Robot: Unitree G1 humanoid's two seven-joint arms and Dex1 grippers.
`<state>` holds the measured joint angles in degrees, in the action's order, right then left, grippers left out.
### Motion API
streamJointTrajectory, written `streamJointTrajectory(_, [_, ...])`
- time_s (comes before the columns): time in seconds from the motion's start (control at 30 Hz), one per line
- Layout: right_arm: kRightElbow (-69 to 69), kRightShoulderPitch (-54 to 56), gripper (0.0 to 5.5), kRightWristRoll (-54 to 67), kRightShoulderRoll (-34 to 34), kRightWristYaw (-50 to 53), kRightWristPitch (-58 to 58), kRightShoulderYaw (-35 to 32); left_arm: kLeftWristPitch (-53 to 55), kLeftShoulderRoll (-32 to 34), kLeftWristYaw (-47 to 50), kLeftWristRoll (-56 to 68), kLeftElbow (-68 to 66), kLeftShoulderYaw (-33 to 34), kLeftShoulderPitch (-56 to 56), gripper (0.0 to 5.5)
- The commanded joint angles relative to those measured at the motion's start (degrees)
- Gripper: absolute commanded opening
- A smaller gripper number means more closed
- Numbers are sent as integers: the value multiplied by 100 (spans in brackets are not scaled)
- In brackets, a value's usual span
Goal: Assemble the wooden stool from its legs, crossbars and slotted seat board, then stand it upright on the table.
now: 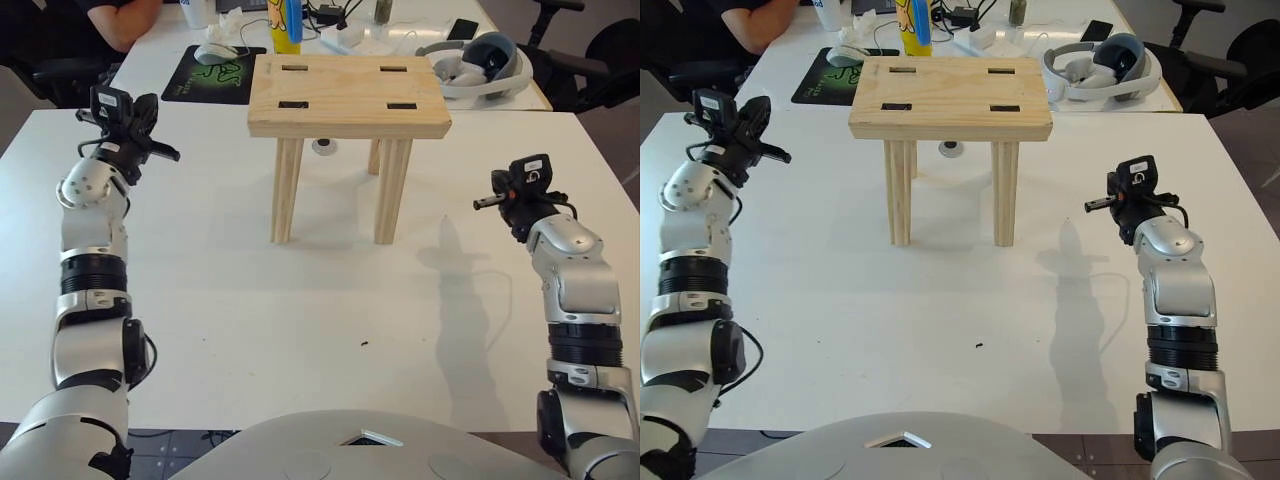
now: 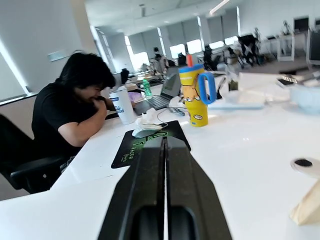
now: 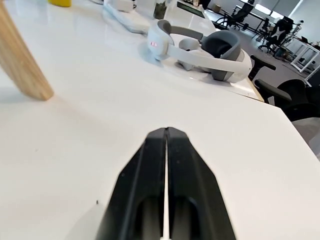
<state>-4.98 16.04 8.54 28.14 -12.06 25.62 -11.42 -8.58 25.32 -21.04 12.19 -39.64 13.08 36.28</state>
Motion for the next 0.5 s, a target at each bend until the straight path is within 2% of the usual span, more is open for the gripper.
streamJointTrajectory(0.03, [-1171, 1000, 0, 223, -681, 835, -706, -542, -334, -636, 770, 267, -515, 387, 438, 1])
streamJointTrajectory(0.17, [-1896, 1701, 0, 168, -899, 1269, -1211, -661, -617, -672, 1236, -107, -1030, 253, 829, 1])
streamJointTrajectory(0.23, [-2233, 2023, 0, -28, -842, 1048, -1517, -387, -779, -624, 1665, -469, -1386, 93, 1133, 1])
streamJointTrajectory(0.5, [-3409, 2748, 0, -78, -899, 1152, -2375, -444, -1264, -781, 1613, -375, -2107, 211, 1845, 1])
